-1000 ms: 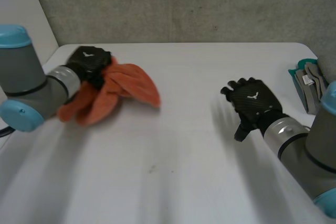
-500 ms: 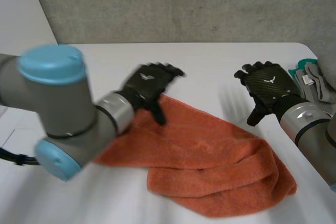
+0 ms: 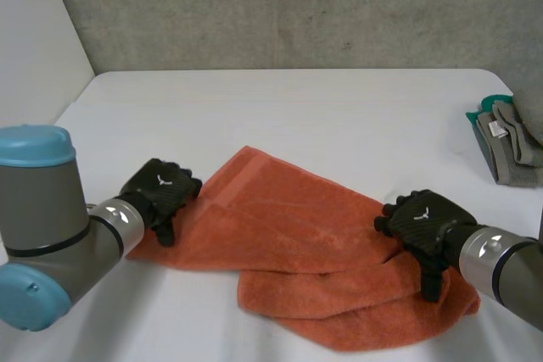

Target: Fold the laundry.

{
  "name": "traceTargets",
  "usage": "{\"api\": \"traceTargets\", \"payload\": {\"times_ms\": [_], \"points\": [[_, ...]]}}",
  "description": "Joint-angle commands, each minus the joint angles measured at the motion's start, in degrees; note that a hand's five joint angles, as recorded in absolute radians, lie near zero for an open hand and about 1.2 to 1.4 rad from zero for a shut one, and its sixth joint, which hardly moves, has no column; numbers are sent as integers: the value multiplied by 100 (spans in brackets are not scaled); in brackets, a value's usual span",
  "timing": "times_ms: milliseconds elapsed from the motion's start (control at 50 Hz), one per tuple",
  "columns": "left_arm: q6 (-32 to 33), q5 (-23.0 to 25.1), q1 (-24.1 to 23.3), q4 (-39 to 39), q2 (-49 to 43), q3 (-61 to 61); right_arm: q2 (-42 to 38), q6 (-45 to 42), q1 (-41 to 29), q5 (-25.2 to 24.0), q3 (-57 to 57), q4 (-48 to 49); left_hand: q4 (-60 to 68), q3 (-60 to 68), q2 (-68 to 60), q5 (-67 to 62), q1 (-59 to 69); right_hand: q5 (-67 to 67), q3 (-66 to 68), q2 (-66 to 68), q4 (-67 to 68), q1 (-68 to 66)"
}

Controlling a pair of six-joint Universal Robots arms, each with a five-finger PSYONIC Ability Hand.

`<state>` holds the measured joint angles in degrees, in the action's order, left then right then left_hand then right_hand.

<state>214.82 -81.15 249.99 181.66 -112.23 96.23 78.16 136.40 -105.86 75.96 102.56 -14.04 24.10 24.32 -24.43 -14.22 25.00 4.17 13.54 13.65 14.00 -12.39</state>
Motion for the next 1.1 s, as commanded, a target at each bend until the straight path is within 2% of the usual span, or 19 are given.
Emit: {"api": "traceTargets", "payload": {"times_ms": [20, 40, 60, 200, 280, 340, 460, 500, 560, 640, 700, 720, 780, 800, 840, 860, 940, 1000, 1100], "points": [[-19, -260, -99, 115, -642, -332, -126, 18, 13, 129, 326, 1049, 4994, 4972, -4961, -4982, 4904, 5310, 5372, 5361, 5326, -5488], [-19, -304, -126, 141, -703, -394, -126, 18, 13, 138, 326, 1130, 5584, 5562, -5551, -5572, 5494, 6077, 6139, 6129, 6094, -6255], [-19, -331, -135, 150, -712, -429, -135, 18, 13, 129, 317, 1218, 5590, 5568, -5557, -5578, 5500, 6578, 6641, 6630, 6595, -6756], [-98, -594, -336, 89, -432, -640, -170, -9, -40, 164, -16, 1307, 5590, 5568, -5557, -5578, 5500, 6583, 6646, 6635, 6600, -6761], [-247, -709, -398, 80, 437, -553, 180, 44, -31, 165, -463, 1316, 5590, 5568, -5557, -5578, 5500, 6583, 6646, 6635, 6600, -6761], [-904, -718, -390, 80, 1288, -517, 567, 44, -31, 156, -876, 1307, 5590, 5568, -5557, -5578, 5500, 6583, 6646, 6635, 6600, -6761], [-1881, -683, -354, 115, 2011, -517, 507, 44, -13, -2, -1747, 1377, 5590, 5568, -5557, -5578, 5500, 6583, 6646, 6635, 6600, -6761], [-1979, -700, -346, 124, 2012, -526, 315, 9, -13, -46, -1993, 1438, 5590, 5568, -5557, -5578, 5500, 6583, 6646, 6635, 6600, -6761], [-2058, -726, -328, 141, 1767, -640, -440, 0, -66, -186, -2704, 1684, 5590, 5568, -5557, -5578, 5500, 6583, 6646, 6635, 6600, -6761], [-2058, -788, -345, 141, 1143, -886, -1485, -9, -84, -467, -3661, 2070, 5590, 5568, -5557, -5578, 5500, 6583, 6646, 6635, 6600, -6761], [-2076, -1007, -319, 176, 537, -1123, -2023, -44, -154, -714, -4032, 2185, 5590, 5568, -5557, -5578, 5500, 6583, 6646, 6635, 6600, -6761], [-2076, -1069, -328, 211, 388, -1185, -2381, -79, -206, -758, -4251, 2229, 5590, 5568, -5557, -5578, 5500, 4458, 4520, 4509, 4474, -4636], [-2058, -1411, -328, 457, -167, -1457, -2849, -97, -277, -662, -4638, 2239, 5590, 5568, -5557, -5578, 5500, 983, 1045, 1034, 999, -1161], [-2041, -1508, -328, 519, -289, -1519, -3042, -79, -312, -383, -4823, 2204, 5590, 5568, -5557, -5578, 5500, -417, -354, -365, -400, 239], [-2005, -1710, -328, 659, -501, -1651, -3114, -35, -356, 22, -4921, 2168, 5590, 5568, -5557, -5578, 5500, -417, -354, -365, -400, 239], [-2005, -1746, -319, 686, -545, -1677, -3097, 43, -469, 502, -4904, 2142, 5590, 5568, -5557, -5578, 5500, -417, -354, -365, -400, 239], [-1997, -1781, -302, 774, -616, -1686, -2852, 316, -672, 1226, -4563, 1775, 5590, 5568, -5557, -5578, 5500, -417, -354, -365, -400, 239], [-1997, -1772, -302, 783, -616, -1634, -2318, 596, -673, 1325, -4010, 1248, 5590, 5568, -5557, -5578, 5500, -417, -354, -365, -400, 239], [-2005, -1772, -293, 818, -659, -1642, -1603, 1247, -672, 1202, -3094, 499, 5590, 5568, -5557, -5578, 5500, -417, -354, -365, -400, 239]]}}
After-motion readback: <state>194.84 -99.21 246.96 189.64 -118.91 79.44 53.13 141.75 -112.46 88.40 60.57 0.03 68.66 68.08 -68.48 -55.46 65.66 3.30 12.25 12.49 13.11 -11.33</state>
